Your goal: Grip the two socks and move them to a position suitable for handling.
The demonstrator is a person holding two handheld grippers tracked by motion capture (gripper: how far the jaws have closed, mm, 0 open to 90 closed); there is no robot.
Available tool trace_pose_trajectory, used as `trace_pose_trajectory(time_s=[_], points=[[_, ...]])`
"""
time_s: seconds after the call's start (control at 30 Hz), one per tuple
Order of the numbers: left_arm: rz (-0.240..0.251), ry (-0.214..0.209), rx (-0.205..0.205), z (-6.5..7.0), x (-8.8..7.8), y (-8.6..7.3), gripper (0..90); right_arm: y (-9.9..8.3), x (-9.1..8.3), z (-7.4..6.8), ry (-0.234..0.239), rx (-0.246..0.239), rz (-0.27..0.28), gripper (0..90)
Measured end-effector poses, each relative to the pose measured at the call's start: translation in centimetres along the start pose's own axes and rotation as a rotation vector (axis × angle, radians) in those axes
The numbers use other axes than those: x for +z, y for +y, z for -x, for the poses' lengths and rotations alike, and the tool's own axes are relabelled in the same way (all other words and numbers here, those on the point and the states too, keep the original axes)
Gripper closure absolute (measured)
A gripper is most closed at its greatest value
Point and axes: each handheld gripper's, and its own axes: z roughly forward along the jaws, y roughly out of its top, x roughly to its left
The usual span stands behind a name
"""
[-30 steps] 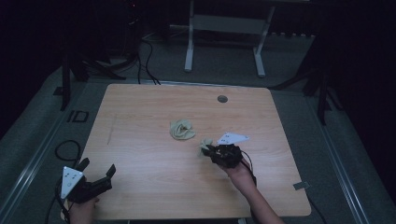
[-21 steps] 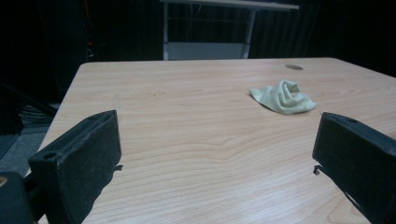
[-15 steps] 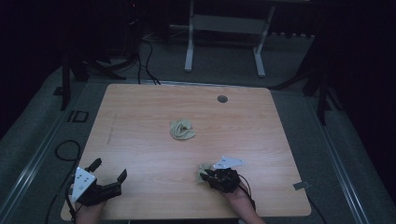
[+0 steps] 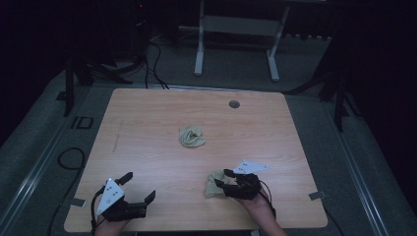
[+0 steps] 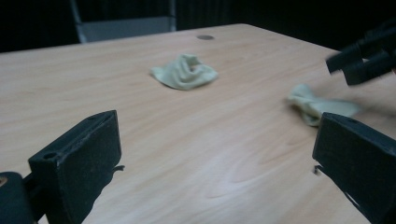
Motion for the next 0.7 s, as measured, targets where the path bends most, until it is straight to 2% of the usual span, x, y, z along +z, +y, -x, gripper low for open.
trace_pose_trajectory(time_s=[0.03,0.07,0.1,0.2,0.33,0.37,0.4,0.43,0.5,0.53,0.57,0.63,0.7], points=[[-0.006,-0.023,0.009,0.4,0.2,0.1,1.2,0.2,-0.5,0.0,-0.005,-0.023,-0.003,49.4],[-0.006,-0.023,0.009,0.4,0.2,0.1,1.2,0.2,-0.5,0.0,-0.005,-0.023,-0.003,49.4],[-0.02,-0.053,0.036,1.4,0.7,0.3,1.2,0.3,-1.2,0.1,-0.005,-0.056,-0.018,51.6],[-0.042,-0.106,0.039,2.7,1.5,0.4,1.2,-0.3,-1.4,0.2,0.012,-0.072,-0.051,53.7],[-0.074,-0.139,0.07,3.8,2.3,0.4,1.2,-1.7,-0.3,0.1,0.057,-0.09,-0.121,55.1],[-0.074,-0.139,0.07,3.8,2.3,0.4,1.2,-1.7,-0.3,0.1,0.057,-0.09,-0.121,55.1],[-0.081,-0.153,0.069,4.1,2.6,0.3,1.2,-2.2,0.5,0.0,0.063,-0.109,-0.159,55.1],[-0.084,-0.154,0.072,4.3,2.7,0.3,1.2,-2.3,0.8,-0.1,0.06,-0.119,-0.174,55.8],[-0.089,-0.157,0.072,4.4,2.8,0.2,1.2,-2.6,1.3,-0.2,0.043,-0.144,-0.2,63.1],[-0.095,-0.168,0.067,4.5,3.1,0.2,1.2,-2.6,1.4,-0.2,0.029,-0.148,-0.199,73.5],[-0.099,-0.168,0.073,4.7,3.2,0.2,1.3,-2.5,1.4,-0.2,0.025,-0.143,-0.194,80.0],[-0.102,-0.176,0.08,4.8,3.3,0.2,1.2,-2.2,1.3,-0.2,0.02,-0.134,-0.183,84.3],[-0.119,-0.197,0.089,5.2,3.9,0.2,1.3,-1.7,1.1,-0.4,0.038,-0.138,-0.162,85.3]])
